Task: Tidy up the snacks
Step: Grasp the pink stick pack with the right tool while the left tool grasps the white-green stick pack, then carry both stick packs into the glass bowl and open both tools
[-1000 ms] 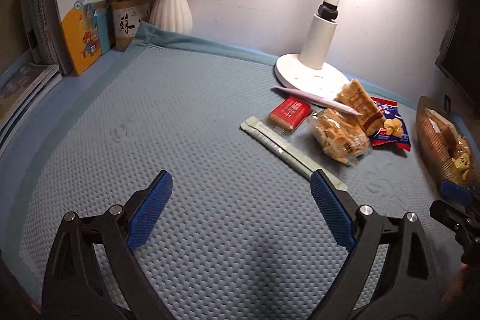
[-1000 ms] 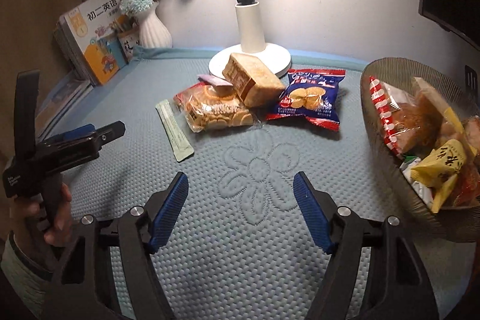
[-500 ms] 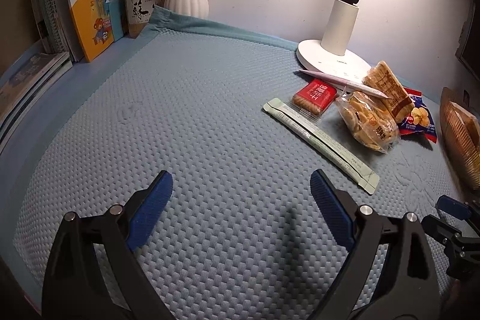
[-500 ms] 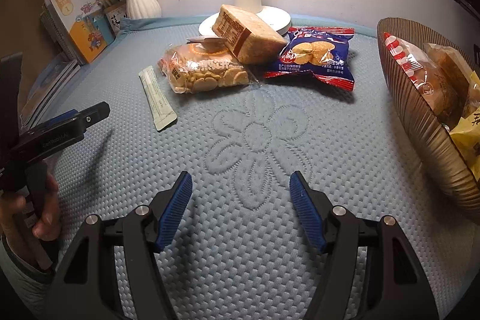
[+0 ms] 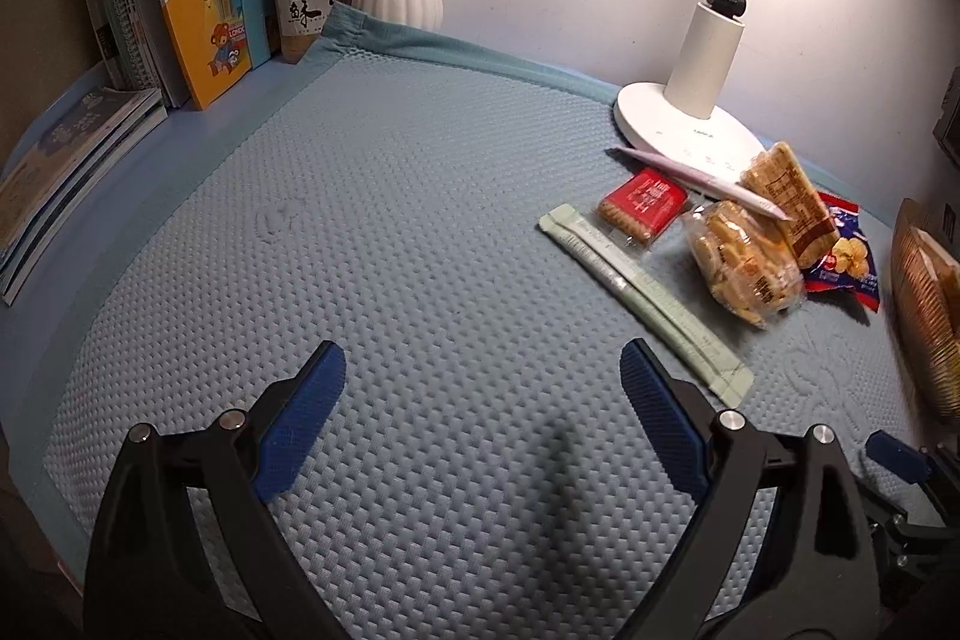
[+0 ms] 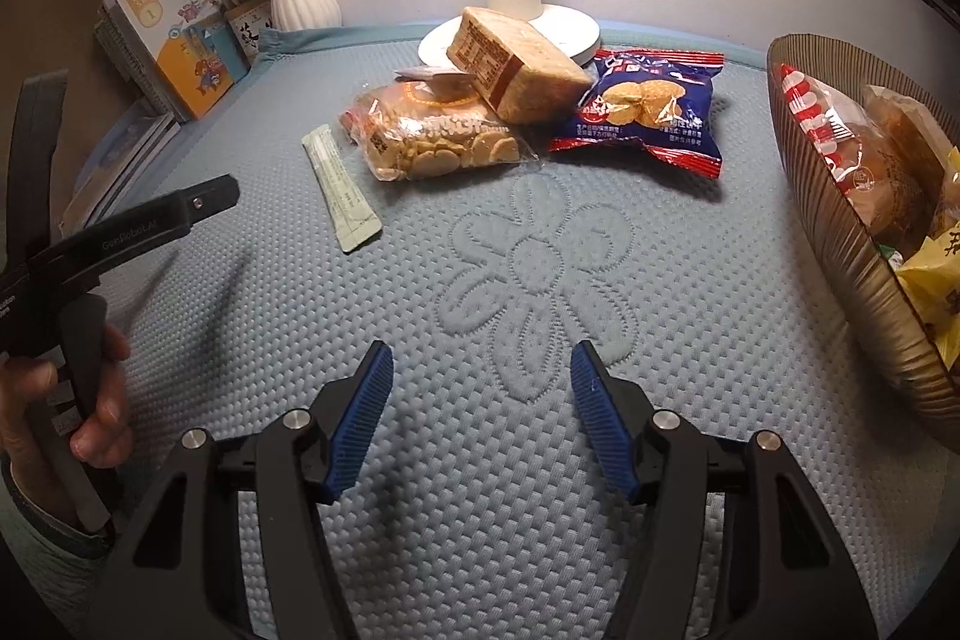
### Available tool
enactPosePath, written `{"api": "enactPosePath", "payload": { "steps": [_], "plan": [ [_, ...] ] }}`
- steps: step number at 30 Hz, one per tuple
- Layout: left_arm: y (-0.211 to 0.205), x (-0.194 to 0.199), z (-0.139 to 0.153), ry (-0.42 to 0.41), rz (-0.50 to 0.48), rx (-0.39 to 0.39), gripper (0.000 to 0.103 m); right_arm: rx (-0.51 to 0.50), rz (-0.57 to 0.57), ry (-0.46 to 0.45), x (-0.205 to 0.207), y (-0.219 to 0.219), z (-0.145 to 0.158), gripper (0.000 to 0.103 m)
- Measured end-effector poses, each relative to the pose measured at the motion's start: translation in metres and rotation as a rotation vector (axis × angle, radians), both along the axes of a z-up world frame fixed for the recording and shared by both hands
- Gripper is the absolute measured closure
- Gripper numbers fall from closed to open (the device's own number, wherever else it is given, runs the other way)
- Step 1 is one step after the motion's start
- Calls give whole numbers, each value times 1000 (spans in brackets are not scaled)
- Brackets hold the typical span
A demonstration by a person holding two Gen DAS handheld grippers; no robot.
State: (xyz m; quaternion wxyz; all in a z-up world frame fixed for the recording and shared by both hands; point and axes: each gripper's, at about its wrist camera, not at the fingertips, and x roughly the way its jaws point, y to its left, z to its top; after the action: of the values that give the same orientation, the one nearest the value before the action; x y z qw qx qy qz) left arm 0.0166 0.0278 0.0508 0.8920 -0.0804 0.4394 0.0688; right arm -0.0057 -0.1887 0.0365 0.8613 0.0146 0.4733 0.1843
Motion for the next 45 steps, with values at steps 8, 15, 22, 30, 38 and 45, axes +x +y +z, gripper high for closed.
{"api": "enactPosePath", "payload": {
  "steps": [8, 15, 22, 30, 38, 45],
  "plan": [
    [-36, 60, 1, 81, -10, -164, 24, 15, 10, -66, 38, -10, 67, 51],
    [-44, 75, -25, 109, 11, -118, 39, 108, 92, 18, 120, 17, 82, 56],
    [-34, 72, -30, 112, -69, -69, 64, 69, 208, 189, 188, 88, 57, 65],
    [-3, 65, -26, 167, -223, -136, 80, -179, 201, 219, 211, 127, 22, 67],
    [-40, 59, -31, 138, -260, -1, 72, -375, 225, 204, 212, 140, 10, 65],
    [-41, 48, -27, 97, -253, 16, 85, -445, 273, 199, 202, 145, 4, 88]
  ]
}}
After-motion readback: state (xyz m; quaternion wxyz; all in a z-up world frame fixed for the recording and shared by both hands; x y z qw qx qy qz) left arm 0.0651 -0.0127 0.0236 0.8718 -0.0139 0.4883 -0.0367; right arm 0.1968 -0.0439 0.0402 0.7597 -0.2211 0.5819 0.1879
